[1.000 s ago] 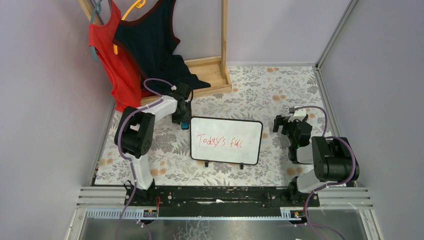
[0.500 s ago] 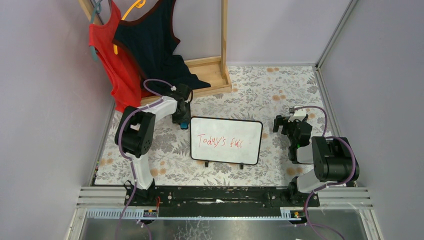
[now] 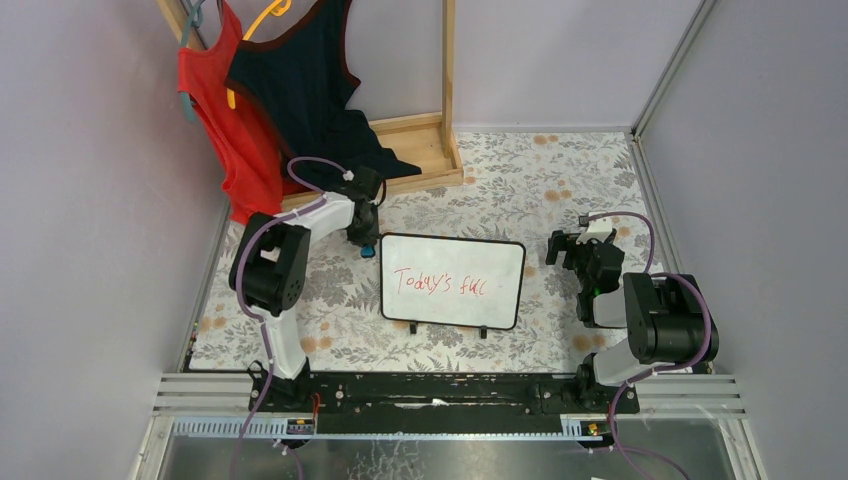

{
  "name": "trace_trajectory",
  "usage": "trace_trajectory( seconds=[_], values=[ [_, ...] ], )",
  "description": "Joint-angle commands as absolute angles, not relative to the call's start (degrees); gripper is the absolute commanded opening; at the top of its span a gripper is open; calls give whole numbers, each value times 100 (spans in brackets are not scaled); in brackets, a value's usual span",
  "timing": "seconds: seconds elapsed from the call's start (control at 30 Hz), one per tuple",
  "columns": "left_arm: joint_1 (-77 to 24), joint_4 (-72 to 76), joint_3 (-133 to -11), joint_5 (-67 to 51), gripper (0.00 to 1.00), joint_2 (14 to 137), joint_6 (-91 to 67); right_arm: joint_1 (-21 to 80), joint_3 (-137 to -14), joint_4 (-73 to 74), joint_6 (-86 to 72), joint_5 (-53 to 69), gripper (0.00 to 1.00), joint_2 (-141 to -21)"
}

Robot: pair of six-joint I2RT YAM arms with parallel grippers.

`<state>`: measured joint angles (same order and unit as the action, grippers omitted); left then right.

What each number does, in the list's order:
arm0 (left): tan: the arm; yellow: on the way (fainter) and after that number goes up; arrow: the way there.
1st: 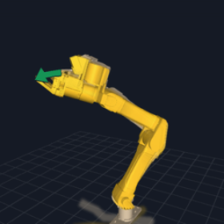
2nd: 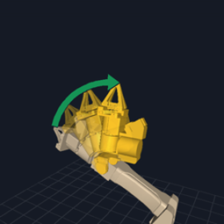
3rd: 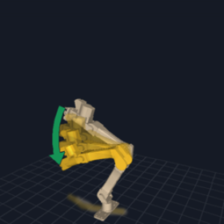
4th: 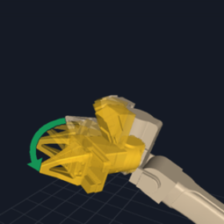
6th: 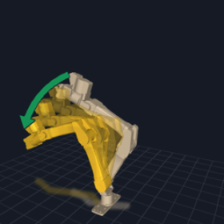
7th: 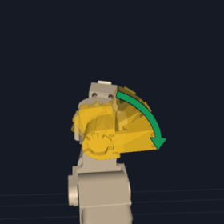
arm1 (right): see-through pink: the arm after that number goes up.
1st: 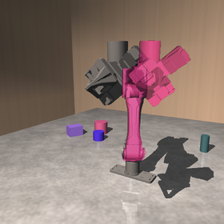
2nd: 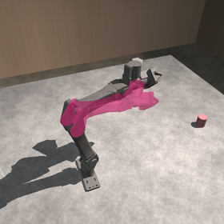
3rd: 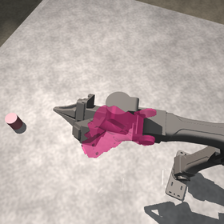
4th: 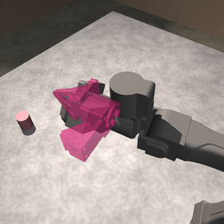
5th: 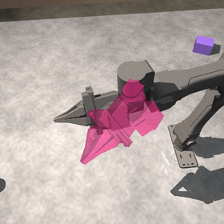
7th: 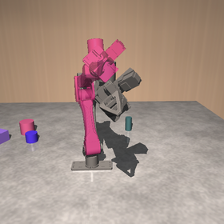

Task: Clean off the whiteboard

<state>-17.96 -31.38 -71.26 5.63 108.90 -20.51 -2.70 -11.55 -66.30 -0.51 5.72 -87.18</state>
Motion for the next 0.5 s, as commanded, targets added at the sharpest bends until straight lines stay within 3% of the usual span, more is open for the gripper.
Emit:
trace_trajectory(
  seconds=[0.0, 0.47],
  values=[
    [-1746, -3067, -7056, 790, 0, 10426, -1980, -290, -1274, -6970, -82, 660, 99, -8675],
    [-1687, -2716, -6101, 658, 0, 7912, -2072, -290, -1259, -6996, -70, 650, 99, -8675]
  ],
)
